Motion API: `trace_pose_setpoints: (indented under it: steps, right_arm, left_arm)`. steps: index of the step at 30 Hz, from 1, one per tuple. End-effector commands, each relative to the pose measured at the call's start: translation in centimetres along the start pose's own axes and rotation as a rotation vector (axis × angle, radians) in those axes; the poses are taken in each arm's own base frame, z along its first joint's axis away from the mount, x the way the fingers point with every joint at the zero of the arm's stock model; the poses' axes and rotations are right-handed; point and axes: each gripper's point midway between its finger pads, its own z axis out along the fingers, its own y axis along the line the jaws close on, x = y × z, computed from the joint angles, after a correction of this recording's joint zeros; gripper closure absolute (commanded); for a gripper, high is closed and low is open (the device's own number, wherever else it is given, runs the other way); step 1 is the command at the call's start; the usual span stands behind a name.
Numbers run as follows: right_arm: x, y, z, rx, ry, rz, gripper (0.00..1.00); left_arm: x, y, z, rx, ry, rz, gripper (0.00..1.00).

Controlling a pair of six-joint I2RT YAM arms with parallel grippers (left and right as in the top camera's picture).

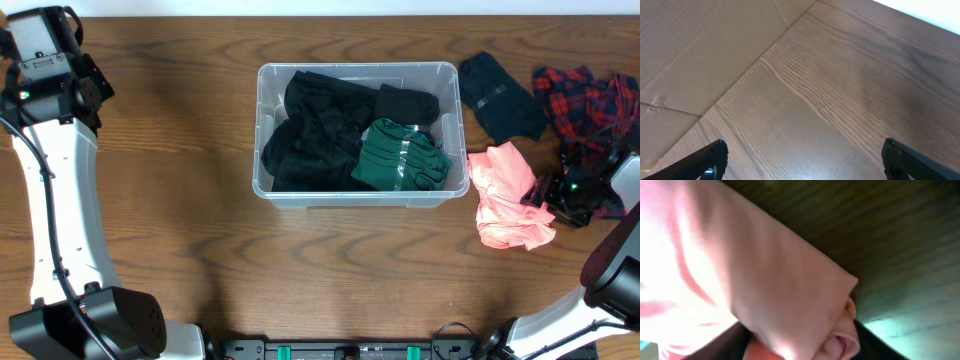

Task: Pack container
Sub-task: 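Close the right gripper on the pink shirt and lift it, then carry the pink shirt with the right gripper into the bin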

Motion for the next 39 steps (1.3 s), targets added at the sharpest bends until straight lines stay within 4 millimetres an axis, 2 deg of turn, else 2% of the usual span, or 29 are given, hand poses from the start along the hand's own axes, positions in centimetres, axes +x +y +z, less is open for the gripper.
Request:
trace_pose_setpoints:
  steps: [1,4,6,10,12,19,27,31,33,39]
  right_arm:
    - [1.5,-0.6,2.0,0.0,0.07,0.022,0.55]
    - [1.4,-0.3,2.0,-0.016,0.067,0.022,0.6]
    - [1.3,0.1,1.8,-0.04,0.061,0.022,0.75]
    - [0.1,1.3,0.2,-0.089,0.011,0.012,0.92]
    - [-1.0,2.3,-1.7,-0.125,-0.032,0.002,0.99]
    - [-3.9,5.7,-9.7,-0.199,-0.242,-0.055,0.99]
    - [-4.1,9.6,-18.4,-0.284,-0.499,-0.117,0.99]
    - [-3.4,12.9,-21.7,-0.35,-0.598,-0.175,0.99]
    - [-3.0,15.2,-23.0,-0.398,-0.635,-0.224,0.99]
    - [-1.9,24.0,-25.2,-0.549,-0.703,-0.356,0.99]
  left_arm:
    - [0.0,0.4,0.1,-0.018,0.001,0.007,0.02]
    - [0.0,0.4,0.1,-0.018,0.001,0.007,0.02]
    - [0.0,0.4,0.1,-0.018,0.001,0.007,0.02]
    - [0.0,0.4,0.1,-0.018,0.001,0.007,0.02]
    - [0.0,0.4,0.1,-0.018,0.001,0.007,0.02]
    - [0.0,0.4,0.1,-0.018,0.001,0.007,0.02]
    - [0.0,0.4,0.1,-0.018,0.001,0.007,0.02]
    - [0.0,0.4,0.1,-0.018,0.001,0.007,0.02]
    - [0.0,0.4,0.1,-0.018,0.001,0.007,0.02]
    - [0.0,0.4,0.1,-0.018,0.001,0.007,0.02]
